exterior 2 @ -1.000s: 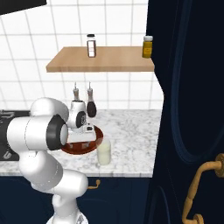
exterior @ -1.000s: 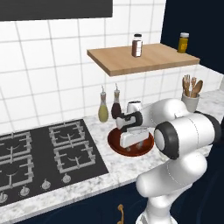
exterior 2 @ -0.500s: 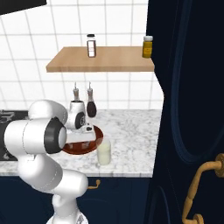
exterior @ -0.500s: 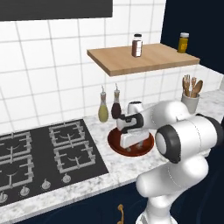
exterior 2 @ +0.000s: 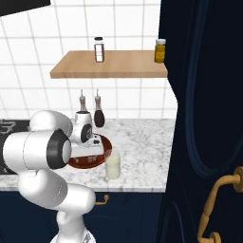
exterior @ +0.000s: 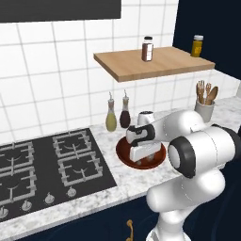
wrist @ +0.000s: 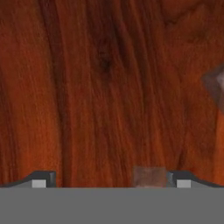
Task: Grab a lemon wedge from the fridge and one ice cube from the ice bowl, and put them in the glass of lemonade.
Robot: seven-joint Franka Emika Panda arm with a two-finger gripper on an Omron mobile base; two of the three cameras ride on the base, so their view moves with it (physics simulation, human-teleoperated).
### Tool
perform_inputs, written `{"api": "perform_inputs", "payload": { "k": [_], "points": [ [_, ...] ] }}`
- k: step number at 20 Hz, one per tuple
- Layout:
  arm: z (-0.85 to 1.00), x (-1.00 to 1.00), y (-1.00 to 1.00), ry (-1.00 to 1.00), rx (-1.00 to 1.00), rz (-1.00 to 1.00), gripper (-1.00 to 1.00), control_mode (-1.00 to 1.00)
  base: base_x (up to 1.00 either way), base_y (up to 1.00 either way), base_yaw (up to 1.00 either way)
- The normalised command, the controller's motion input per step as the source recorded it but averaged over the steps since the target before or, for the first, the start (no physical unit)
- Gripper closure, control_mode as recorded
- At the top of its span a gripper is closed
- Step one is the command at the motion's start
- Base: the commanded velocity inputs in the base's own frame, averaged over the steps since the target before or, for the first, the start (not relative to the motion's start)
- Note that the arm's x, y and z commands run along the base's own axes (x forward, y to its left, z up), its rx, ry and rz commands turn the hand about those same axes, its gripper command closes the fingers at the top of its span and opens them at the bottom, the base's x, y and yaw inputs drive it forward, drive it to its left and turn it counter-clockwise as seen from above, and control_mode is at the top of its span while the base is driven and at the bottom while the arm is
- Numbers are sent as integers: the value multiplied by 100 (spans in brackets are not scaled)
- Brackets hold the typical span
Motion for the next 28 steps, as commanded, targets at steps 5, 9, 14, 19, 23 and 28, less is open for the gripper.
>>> {"api": "perform_inputs", "payload": {
  "k": [5,9,14,19,23,28],
  "points": [
    [0,0,0,0,0,0,100,-100,0,0,0],
    [0,0,0,0,0,0,100,-100,0,0,0],
    [0,0,0,0,0,0,100,-100,0,0,0],
    [58,-23,0,-8,-2,0,100,-100,0,0,0],
    [100,-47,-1,-17,-6,0,100,-100,0,0,0],
    [77,-71,-55,-3,-2,-4,100,-100,0,0,0]
  ]
}}
